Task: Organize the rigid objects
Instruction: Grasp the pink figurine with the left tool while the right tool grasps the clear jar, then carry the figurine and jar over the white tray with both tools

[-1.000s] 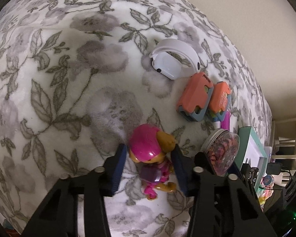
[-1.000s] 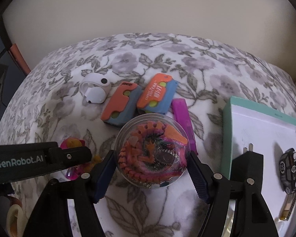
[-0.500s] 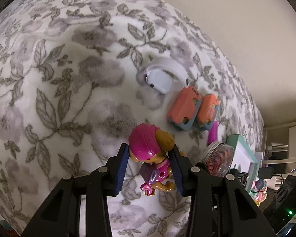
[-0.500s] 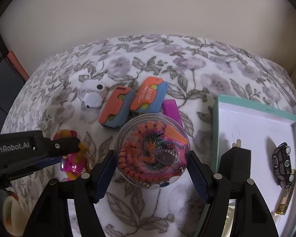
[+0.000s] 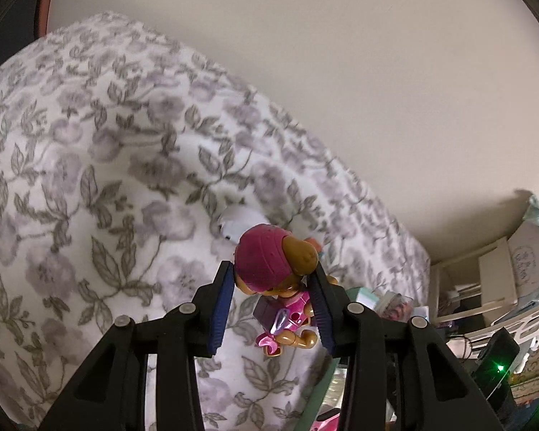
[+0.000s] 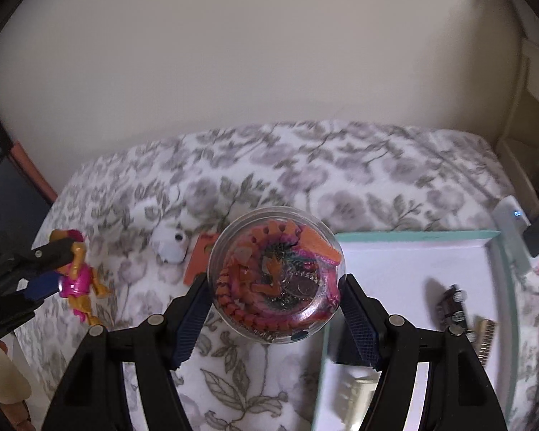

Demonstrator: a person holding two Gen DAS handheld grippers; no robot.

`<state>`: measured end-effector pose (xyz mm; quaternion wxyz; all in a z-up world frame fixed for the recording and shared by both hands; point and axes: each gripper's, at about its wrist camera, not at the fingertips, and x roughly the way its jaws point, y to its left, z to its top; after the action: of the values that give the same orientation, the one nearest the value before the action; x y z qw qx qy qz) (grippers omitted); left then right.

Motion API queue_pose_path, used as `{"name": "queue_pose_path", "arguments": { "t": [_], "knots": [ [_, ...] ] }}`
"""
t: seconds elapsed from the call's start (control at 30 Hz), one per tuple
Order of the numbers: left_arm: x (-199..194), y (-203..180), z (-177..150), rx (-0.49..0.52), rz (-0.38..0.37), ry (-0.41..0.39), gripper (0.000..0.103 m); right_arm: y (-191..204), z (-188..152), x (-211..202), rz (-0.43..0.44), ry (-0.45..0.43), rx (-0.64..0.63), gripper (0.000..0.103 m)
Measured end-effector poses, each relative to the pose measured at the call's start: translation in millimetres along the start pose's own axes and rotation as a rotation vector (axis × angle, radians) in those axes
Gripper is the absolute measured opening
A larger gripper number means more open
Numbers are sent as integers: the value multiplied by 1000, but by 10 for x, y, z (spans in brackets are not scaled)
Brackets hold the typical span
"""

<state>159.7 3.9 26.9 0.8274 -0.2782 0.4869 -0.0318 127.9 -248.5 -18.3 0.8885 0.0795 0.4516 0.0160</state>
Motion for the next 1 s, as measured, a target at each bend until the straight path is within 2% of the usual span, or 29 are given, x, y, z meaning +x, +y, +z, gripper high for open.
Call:
{"name": "queue_pose_path", "arguments": {
  "t": [0.3,0.63,1.0],
  "knots": [
    [-209,-242,-22,51,-15,-62,43,-361,171,-490,-21,-105,68,74],
    [-65,-743,-256,149,-40,-36,43,-881,208,-847,-89,-163,143,74],
    [209,-1284,-643,289,-46,26,43,-1471,130,-972,-135,-162,263,74]
  ]
}}
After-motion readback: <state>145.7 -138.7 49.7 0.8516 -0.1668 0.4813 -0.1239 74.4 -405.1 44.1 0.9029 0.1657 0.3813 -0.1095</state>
